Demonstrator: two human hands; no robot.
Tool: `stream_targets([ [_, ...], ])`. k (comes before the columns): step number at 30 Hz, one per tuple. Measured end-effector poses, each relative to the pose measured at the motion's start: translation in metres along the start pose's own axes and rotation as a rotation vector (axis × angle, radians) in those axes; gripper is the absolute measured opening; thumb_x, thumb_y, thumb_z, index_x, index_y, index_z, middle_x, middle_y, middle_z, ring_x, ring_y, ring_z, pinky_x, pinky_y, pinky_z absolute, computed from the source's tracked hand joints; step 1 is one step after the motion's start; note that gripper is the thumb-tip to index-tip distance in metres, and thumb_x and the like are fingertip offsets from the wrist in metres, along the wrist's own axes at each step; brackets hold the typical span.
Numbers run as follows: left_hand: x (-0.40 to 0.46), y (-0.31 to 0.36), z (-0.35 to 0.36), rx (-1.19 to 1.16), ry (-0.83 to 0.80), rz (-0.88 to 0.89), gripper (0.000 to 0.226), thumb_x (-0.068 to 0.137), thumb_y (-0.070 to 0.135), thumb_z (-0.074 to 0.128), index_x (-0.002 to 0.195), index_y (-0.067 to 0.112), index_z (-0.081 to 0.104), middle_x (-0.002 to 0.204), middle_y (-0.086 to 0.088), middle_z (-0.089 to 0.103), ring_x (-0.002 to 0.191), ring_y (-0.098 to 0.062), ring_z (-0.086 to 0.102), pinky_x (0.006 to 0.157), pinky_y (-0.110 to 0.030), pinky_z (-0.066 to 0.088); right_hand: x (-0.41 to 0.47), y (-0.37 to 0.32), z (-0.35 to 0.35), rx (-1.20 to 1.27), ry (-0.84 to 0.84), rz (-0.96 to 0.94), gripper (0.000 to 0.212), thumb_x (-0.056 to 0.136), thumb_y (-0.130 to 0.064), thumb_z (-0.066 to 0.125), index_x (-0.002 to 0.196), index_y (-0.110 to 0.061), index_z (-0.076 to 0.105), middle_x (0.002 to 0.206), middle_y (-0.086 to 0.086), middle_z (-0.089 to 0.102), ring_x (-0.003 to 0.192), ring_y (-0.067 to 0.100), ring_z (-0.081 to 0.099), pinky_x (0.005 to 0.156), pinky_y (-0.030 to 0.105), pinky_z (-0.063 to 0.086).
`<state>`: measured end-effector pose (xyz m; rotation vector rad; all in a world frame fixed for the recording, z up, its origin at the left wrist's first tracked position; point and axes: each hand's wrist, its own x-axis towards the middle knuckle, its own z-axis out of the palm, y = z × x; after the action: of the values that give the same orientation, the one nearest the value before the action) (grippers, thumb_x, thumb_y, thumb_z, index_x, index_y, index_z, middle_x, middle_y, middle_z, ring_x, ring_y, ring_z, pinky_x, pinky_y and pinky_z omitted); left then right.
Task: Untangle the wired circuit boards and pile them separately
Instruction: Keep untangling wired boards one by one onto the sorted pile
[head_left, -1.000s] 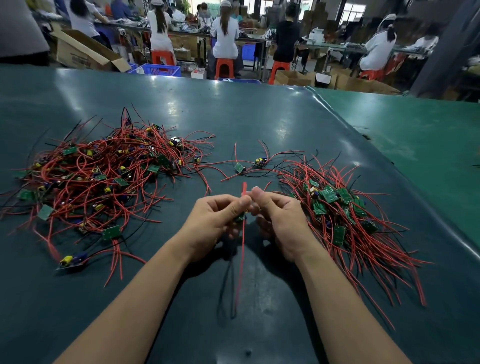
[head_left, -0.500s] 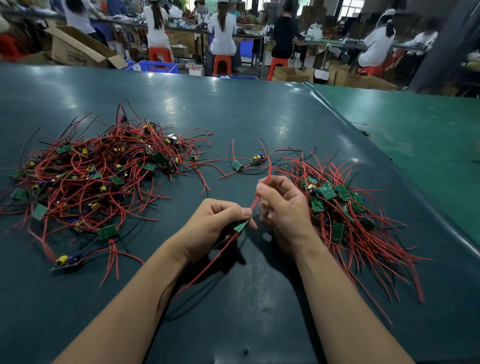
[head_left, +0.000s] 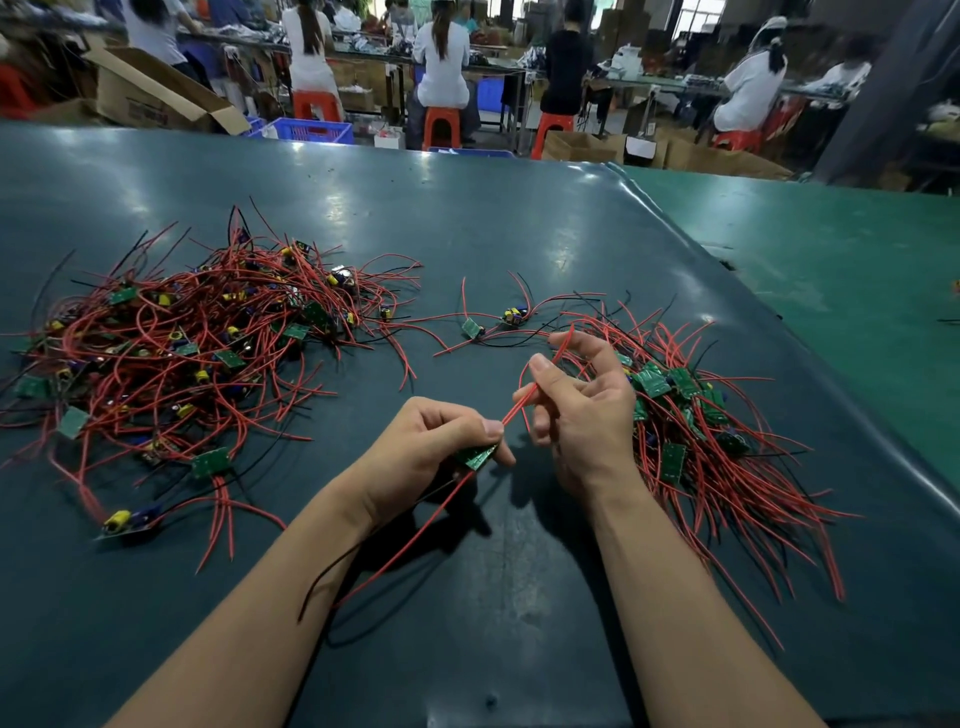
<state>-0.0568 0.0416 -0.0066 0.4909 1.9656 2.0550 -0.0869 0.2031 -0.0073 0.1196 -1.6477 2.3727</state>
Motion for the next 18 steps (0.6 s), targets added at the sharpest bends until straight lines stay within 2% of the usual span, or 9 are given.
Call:
stream_targets([
  [4, -0.0002, 0.0011, -0.001, 0.018, -0.009, -0.001, 0.036, 0.07, 0.044, 0.067, 0.064, 0.01, 0.074, 0.054, -0.009, 0.036, 0.049, -0.016, 0.029, 0.049, -0.03, 0.018, -0.0014, 0.0028, -0.0015, -0.15, 0.048, -0.073, 0.017, 0.092, -0.002, 0.061, 0.089, -0.014, 0.051, 0.05, 0.007, 0.061, 0.027, 0.016, 0.04, 0.033, 0.019, 0.034],
  [8, 0.0001, 0.0007, -0.002, 0.023, -0.029, 0.001, 0.034, 0.07, 0.043, 0.066, 0.063, 0.011, 0.074, 0.048, 0.0, 0.039, 0.044, -0.011, 0.03, 0.045, -0.019, 0.025, 0.0002, -0.0007, -0.0013, -0.134, 0.009, -0.069, 0.01, 0.095, -0.006, 0.06, 0.095, -0.013, 0.053, 0.062, 0.015, 0.069, 0.03, 0.017, 0.045, 0.035, 0.021, 0.038],
  [10, 0.0001, 0.0009, -0.002, 0.032, -0.035, 0.0, 0.033, 0.07, 0.043, 0.067, 0.062, 0.011, 0.074, 0.048, 0.0, 0.038, 0.044, -0.012, 0.03, 0.045, -0.019, 0.026, 0.0002, -0.0022, -0.0018, -0.143, 0.005, -0.074, 0.007, 0.096, -0.007, 0.059, 0.096, -0.014, 0.056, 0.067, 0.014, 0.072, 0.033, 0.015, 0.047, 0.036, 0.021, 0.04],
  [13, -0.0001, 0.0013, -0.002, 0.037, -0.041, -0.005, 0.033, 0.07, 0.043, 0.067, 0.063, 0.011, 0.074, 0.048, 0.001, 0.039, 0.044, -0.011, 0.031, 0.044, -0.018, 0.027, -0.0004, -0.0029, -0.0026, -0.164, 0.059, -0.079, 0.007, 0.095, -0.006, 0.061, 0.092, -0.01, 0.055, 0.064, 0.012, 0.071, 0.032, 0.015, 0.046, 0.036, 0.02, 0.037],
  [18, -0.0002, 0.0011, -0.0021, 0.044, -0.054, -0.021, 0.034, 0.071, 0.043, 0.067, 0.064, 0.011, 0.074, 0.05, -0.001, 0.038, 0.046, -0.014, 0.032, 0.045, -0.021, 0.027, -0.0012, -0.0024, -0.0019, -0.203, 0.139, -0.126, 0.022, 0.093, 0.002, 0.06, 0.08, -0.011, 0.048, 0.057, 0.004, 0.066, 0.029, 0.011, 0.047, 0.031, 0.016, 0.033],
])
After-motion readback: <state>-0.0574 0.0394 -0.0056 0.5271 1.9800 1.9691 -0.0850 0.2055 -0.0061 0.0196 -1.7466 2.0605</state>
